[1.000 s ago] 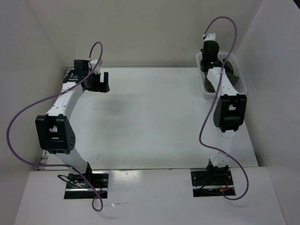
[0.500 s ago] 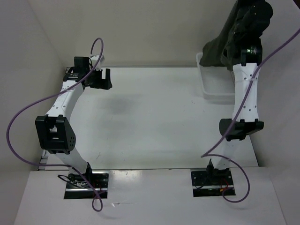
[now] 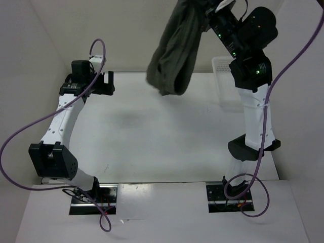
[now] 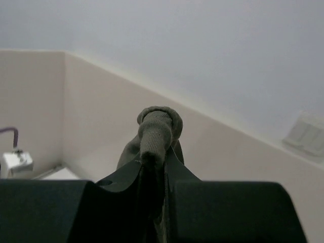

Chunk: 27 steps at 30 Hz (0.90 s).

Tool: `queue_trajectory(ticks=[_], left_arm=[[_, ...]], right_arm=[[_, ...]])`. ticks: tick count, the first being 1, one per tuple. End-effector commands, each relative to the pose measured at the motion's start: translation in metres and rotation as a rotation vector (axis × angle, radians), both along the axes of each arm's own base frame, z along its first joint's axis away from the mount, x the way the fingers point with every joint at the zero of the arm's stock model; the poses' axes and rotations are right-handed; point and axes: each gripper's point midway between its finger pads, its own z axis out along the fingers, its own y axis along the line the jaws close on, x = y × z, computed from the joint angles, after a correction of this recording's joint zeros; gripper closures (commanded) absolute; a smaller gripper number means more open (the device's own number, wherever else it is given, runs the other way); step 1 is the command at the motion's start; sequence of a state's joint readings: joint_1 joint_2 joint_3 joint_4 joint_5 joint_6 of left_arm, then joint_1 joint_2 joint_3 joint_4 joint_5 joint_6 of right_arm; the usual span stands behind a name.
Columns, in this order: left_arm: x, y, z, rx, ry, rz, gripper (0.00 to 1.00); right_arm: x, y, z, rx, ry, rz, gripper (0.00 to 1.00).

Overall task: Fold and stack the shorts
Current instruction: Move the shorts to the center of the board

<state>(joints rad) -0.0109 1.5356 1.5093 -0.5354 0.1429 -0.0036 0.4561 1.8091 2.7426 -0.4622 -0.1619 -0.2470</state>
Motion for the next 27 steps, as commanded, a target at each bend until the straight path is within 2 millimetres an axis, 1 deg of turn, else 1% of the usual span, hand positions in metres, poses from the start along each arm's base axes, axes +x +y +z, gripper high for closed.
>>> queue_trajectory(ticks=[1, 2, 4, 5, 6, 7, 8, 9, 10, 11, 12, 13, 14, 15, 16, 17, 18, 19, 20, 21, 22, 23, 24, 26, 27], left_arm=[[-0.011, 0.036, 0.03, 0.1, -0.11, 0.16, 0.01], [-0.015, 0.043, 0.029, 0.106, -0.108, 0.181, 0.01], [-0.026, 0.043, 0.024, 0.107, -0.1, 0.181, 0.01], [-0.03, 0.043, 0.02, 0.107, -0.094, 0.181, 0.01], [-0.033, 0.043, 0.016, 0.108, -0.086, 0.18, 0.01], [-0.039, 0.038, 0.014, 0.093, -0.076, 0.156, 0.01], [-0.045, 0.036, -0.003, 0.09, -0.032, 0.146, 0.01], [-0.049, 0.036, -0.006, 0.09, -0.027, 0.146, 0.01], [-0.054, 0.029, -0.012, 0.083, -0.009, 0.12, 0.01], [-0.058, 0.024, -0.025, 0.085, 0.021, 0.108, 0.01], [-0.062, 0.017, -0.033, 0.088, 0.046, 0.085, 0.01], [-0.064, 0.013, -0.037, 0.089, 0.057, 0.074, 0.01], [-0.066, 0.009, -0.041, 0.09, 0.065, 0.064, 0.01], [-0.068, 0.006, -0.05, 0.092, 0.088, 0.054, 0.01], [-0.067, 0.001, -0.053, 0.094, 0.096, 0.04, 0.01], [-0.066, 0.001, -0.058, 0.095, 0.11, 0.039, 0.01], [-0.064, -0.004, -0.071, 0.099, 0.146, 0.024, 0.01], [-0.06, -0.011, -0.072, 0.101, 0.151, 0.009, 0.01], [-0.055, -0.015, -0.077, 0.104, 0.166, -0.001, 0.01], [-0.046, -0.019, -0.093, 0.109, 0.203, -0.012, 0.01], [-0.041, -0.028, -0.098, 0.107, 0.218, -0.036, 0.01], [-0.025, -0.032, -0.089, 0.097, 0.19, -0.042, 0.01], [-0.015, -0.039, -0.105, 0.103, 0.229, -0.057, 0.01], [0.002, -0.056, -0.106, 0.071, 0.227, -0.106, 0.01], [0.018, -0.069, -0.105, 0.061, 0.225, -0.132, 0.01]], right_arm=[[0.019, 0.028, -0.05, -0.044, 0.165, 0.1, 1.0], [0.038, 0.037, -0.087, -0.084, 0.257, 0.099, 1.0], [0.047, 0.046, -0.128, -0.14, 0.346, 0.116, 1.0], [0.054, 0.051, -0.175, -0.187, 0.452, 0.125, 1.0], [0.056, 0.052, -0.198, -0.206, 0.498, 0.125, 1.0], [0.055, 0.054, -0.222, -0.229, 0.544, 0.141, 1.0], [0.052, 0.053, -0.27, -0.268, 0.64, 0.14, 1.0], [0.049, 0.051, -0.291, -0.283, 0.678, 0.139, 1.0], [0.045, 0.05, -0.31, -0.297, 0.712, 0.139, 1.0], [0.039, 0.041, -0.346, -0.322, 0.779, 0.108, 1.0], [0.032, 0.038, -0.363, -0.336, 0.813, 0.107, 1.0], [0.021, 0.03, -0.404, -0.381, 0.89, 0.096, 1.0], [0.013, 0.026, -0.42, -0.403, 0.916, 0.095, 1.0], [0.003, 0.021, -0.425, -0.406, 0.925, 0.095, 1.0], [-0.004, 0.016, -0.438, -0.418, 0.951, 0.085, 1.0], [-0.015, 0.008, -0.468, -0.453, 1.005, 0.074, 1.0], [-0.023, 0.004, -0.473, -0.457, 1.014, 0.074, 1.0], [-0.035, -0.002, -0.496, -0.481, 1.068, 0.073, 1.0], [-0.039, -0.005, -0.506, -0.507, 1.079, 0.075, 1.0], [-0.047, -0.006, -0.512, -0.514, 1.099, 0.089, 1.0], [-0.053, -0.01, -0.522, -0.532, 1.113, 0.091, 1.0], [-0.057, -0.012, -0.528, -0.55, 1.126, 0.093, 1.0], [-0.059, -0.013, -0.529, -0.551, 1.128, 0.093, 1.0], [-0.062, -0.017, -0.534, -0.567, 1.138, 0.083, 1.0], [-0.06, -0.019, -0.535, -0.579, 1.131, 0.072, 1.0]])
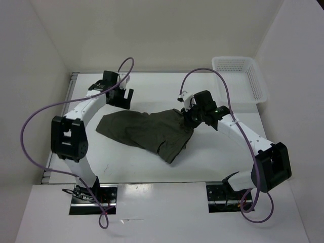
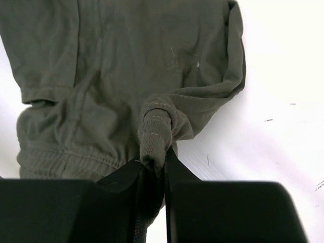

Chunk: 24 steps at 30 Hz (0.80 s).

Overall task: Fold and stack the shorts
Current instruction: Move the shorts to the center of the board

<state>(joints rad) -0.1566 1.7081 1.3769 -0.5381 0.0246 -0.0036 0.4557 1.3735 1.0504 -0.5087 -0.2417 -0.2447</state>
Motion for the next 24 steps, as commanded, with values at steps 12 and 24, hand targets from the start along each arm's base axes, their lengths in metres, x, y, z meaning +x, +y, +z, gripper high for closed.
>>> queue_trajectory(ticks=[12, 24], left_arm=[[-0.008, -0.105, -0.067, -0.053, 0.194, -0.257, 0.01], [-0.021, -0.084, -0.108, 0.021, 0.25, -0.21, 0.33]], right_arm=[[0.02, -0.004, 0.019, -0.061, -0.117, 0.036, 1.0], [0.061, 0.012, 0.035, -0.031, -0.166, 0.029, 1.0]])
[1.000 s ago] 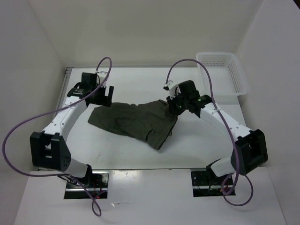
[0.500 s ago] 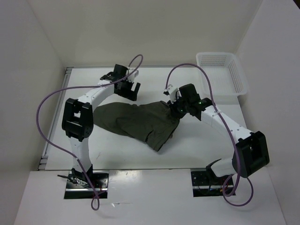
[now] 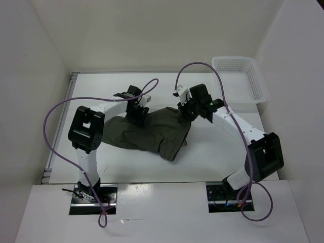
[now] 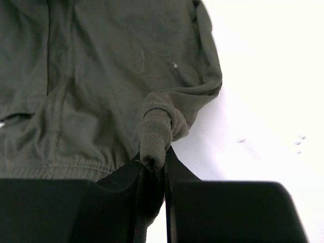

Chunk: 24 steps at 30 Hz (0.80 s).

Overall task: Fold and stack the shorts
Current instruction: Move the shorts to the center of the board

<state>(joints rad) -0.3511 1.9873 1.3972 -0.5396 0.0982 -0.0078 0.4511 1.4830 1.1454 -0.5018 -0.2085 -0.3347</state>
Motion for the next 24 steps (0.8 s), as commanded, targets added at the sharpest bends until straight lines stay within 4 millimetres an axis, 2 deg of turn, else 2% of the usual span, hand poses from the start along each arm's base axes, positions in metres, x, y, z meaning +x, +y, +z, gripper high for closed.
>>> queue_trajectory(ticks=[1, 3, 4, 5, 6, 7, 8, 9, 10, 11, 12, 13, 14, 15, 17, 18, 19, 20, 21, 22, 23, 24], left_arm=[[0.004, 0.0, -0.003, -0.015, 0.007, -0.004, 0.46], [0.01, -0.004, 0.003, -0.032, -0.008, -0.009, 0.78], [0.012, -0.005, 0.006, -0.035, -0.017, -0.009, 0.95], [0.02, -0.001, 0.01, -0.024, -0.039, 0.007, 1.0], [0.029, 0.006, 0.017, -0.015, -0.058, 0.028, 1.0], [0.057, 0.011, 0.046, -0.007, -0.154, 0.059, 1.0], [0.074, 0.019, 0.064, 0.001, -0.211, 0.09, 1.0], [0.096, 0.027, 0.088, 0.0, -0.289, 0.123, 1.0], [0.134, 0.048, 0.144, -0.015, -0.435, 0.191, 1.0], [0.152, 0.057, 0.178, -0.036, -0.52, 0.219, 1.0], [0.164, 0.069, 0.21, -0.051, -0.593, 0.246, 1.0], [0.173, 0.089, 0.237, -0.056, -0.65, 0.285, 1.0], [0.177, 0.095, 0.277, -0.074, -0.732, 0.298, 1.0], [0.173, 0.095, 0.288, -0.08, -0.752, 0.298, 1.0], [0.153, 0.079, 0.3, -0.102, -0.759, 0.262, 1.0], [0.139, 0.07, 0.262, -0.082, -0.669, 0.24, 0.99], [0.122, 0.052, 0.241, -0.077, -0.608, 0.198, 0.9], [0.104, 0.044, 0.229, -0.078, -0.566, 0.172, 0.85], [0.09, 0.04, 0.206, -0.062, -0.505, 0.155, 0.77], [0.061, 0.039, 0.158, -0.03, -0.37, 0.13, 0.66], [0.042, 0.036, 0.145, -0.031, -0.314, 0.109, 0.5], [0.023, 0.026, 0.13, -0.059, -0.246, 0.069, 0.4]], right_arm=[[0.037, 0.015, 0.047, 0.06, -0.144, 0.002, 1.0], [0.049, 0.02, 0.051, 0.071, -0.151, -0.004, 1.0], [0.06, 0.026, 0.07, 0.1, -0.191, -0.012, 1.0], [0.069, 0.03, 0.081, 0.115, -0.216, -0.027, 1.0], [0.079, 0.034, 0.081, 0.116, -0.217, -0.027, 1.0], [0.095, 0.04, 0.115, 0.155, -0.286, -0.048, 1.0], [0.106, 0.044, 0.131, 0.182, -0.317, -0.067, 1.0], [0.117, 0.05, 0.133, 0.193, -0.318, -0.074, 1.0], [0.134, 0.05, 0.175, 0.243, -0.403, -0.1, 1.0], [0.141, 0.054, 0.191, 0.282, -0.417, -0.118, 1.0], [0.154, 0.058, 0.219, 0.318, -0.473, -0.113, 1.0], [0.155, 0.06, 0.228, 0.332, -0.473, -0.109, 1.0], [0.156, 0.062, 0.237, 0.334, -0.494, -0.091, 1.0], [0.154, 0.068, 0.252, 0.351, -0.52, -0.046, 1.0], [0.15, 0.071, 0.25, 0.318, -0.529, -0.005, 1.0], [0.146, 0.079, 0.235, 0.304, -0.501, 0.023, 1.0], [0.138, 0.078, 0.233, 0.3, -0.49, 0.044, 1.0], [0.135, 0.077, 0.223, 0.283, -0.475, 0.06, 1.0], [0.129, 0.078, 0.19, 0.224, -0.435, 0.095, 1.0], [0.118, 0.082, 0.184, 0.199, -0.437, 0.132, 1.0], [0.111, 0.084, 0.171, 0.162, -0.429, 0.158, 1.0], [0.098, 0.092, 0.14, 0.101, -0.404, 0.216, 1.0]])
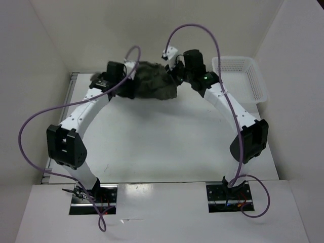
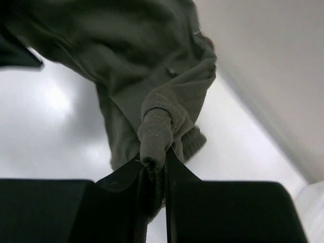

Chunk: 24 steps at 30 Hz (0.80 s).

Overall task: Fold and stack the shorts
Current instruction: Move the shorts to the center of the board

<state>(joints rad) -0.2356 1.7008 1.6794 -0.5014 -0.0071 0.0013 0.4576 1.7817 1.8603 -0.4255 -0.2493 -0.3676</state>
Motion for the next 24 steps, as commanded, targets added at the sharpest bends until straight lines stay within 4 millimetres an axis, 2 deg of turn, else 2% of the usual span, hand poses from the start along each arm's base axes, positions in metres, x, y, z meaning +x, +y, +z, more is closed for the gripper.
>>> queue_trajectory(ticks=[1, 2, 3, 4, 5, 6, 8, 9, 12, 13, 14, 15, 16, 17, 18, 19, 21, 22, 24], left_arm=[[-0.084, -0.021, -0.123, 0.031, 0.445, -0.126, 0.32], [-0.105, -0.024, -0.138, 0.028, 0.511, -0.154, 0.27], [-0.119, -0.034, -0.143, 0.002, 0.556, -0.195, 0.21], [-0.13, -0.035, -0.144, -0.01, 0.592, -0.209, 0.17], [-0.134, -0.037, -0.144, -0.025, 0.608, -0.223, 0.14], [-0.135, -0.04, -0.143, -0.037, 0.612, -0.233, 0.1], [-0.121, -0.042, -0.127, -0.056, 0.556, -0.235, 0.05], [-0.105, -0.031, -0.119, -0.061, 0.51, -0.198, 0.03], [-0.046, -0.011, -0.097, -0.047, 0.353, -0.108, 0.01], [-0.029, -0.009, -0.104, -0.028, 0.338, -0.086, 0.01], [-0.011, -0.007, -0.091, -0.036, 0.299, -0.076, 0.01], [0.001, -0.008, -0.09, -0.032, 0.279, -0.069, 0.01], [0.01, -0.01, -0.107, -0.027, 0.307, -0.067, 0.01], [0.018, -0.011, -0.11, -0.028, 0.306, -0.067, 0.01], [0.032, -0.016, -0.101, -0.04, 0.275, -0.077, 0.02], [0.039, -0.017, -0.119, -0.035, 0.304, -0.075, 0.02], [0.049, -0.019, -0.13, -0.034, 0.314, -0.075, 0.02], [0.059, -0.021, -0.142, -0.032, 0.324, -0.075, 0.02], [0.071, -0.016, -0.154, -0.001, 0.326, -0.041, 0.01]], right_arm=[[-0.039, 0.021, -0.059, -0.188, 0.025, 0.138, 1.0], [-0.048, 0.025, -0.065, -0.215, 0.019, 0.162, 1.0], [-0.062, 0.035, -0.086, -0.251, 0.044, 0.208, 1.0], [-0.067, 0.035, -0.091, -0.269, 0.045, 0.214, 1.0], [-0.071, 0.032, -0.107, -0.294, 0.07, 0.222, 1.0], [-0.073, 0.03, -0.11, -0.295, 0.072, 0.222, 1.0], [-0.076, 0.02, -0.124, -0.359, 0.065, 0.229, 1.0], [-0.084, 0.011, -0.138, -0.393, 0.081, 0.232, 1.0], [-0.096, -0.004, -0.154, -0.439, 0.086, 0.225, 1.0], [-0.099, -0.006, -0.156, -0.442, 0.091, 0.225, 1.0], [-0.105, -0.011, -0.166, -0.453, 0.111, 0.229, 1.0], [-0.11, -0.012, -0.165, -0.447, 0.11, 0.236, 1.0], [-0.117, -0.017, -0.176, -0.462, 0.139, 0.242, 1.0], [-0.121, -0.02, -0.179, -0.466, 0.146, 0.243, 1.0], [-0.125, -0.021, -0.179, -0.46, 0.148, 0.252, 1.0], [-0.128, -0.022, -0.185, -0.467, 0.16, 0.254, 1.0], [-0.134, -0.029, -0.194, -0.483, 0.177, 0.249, 1.0], [-0.137, -0.033, -0.196, -0.494, 0.184, 0.241, 1.0], [-0.137, -0.033, -0.192, -0.489, 0.175, 0.24, 1.0]])
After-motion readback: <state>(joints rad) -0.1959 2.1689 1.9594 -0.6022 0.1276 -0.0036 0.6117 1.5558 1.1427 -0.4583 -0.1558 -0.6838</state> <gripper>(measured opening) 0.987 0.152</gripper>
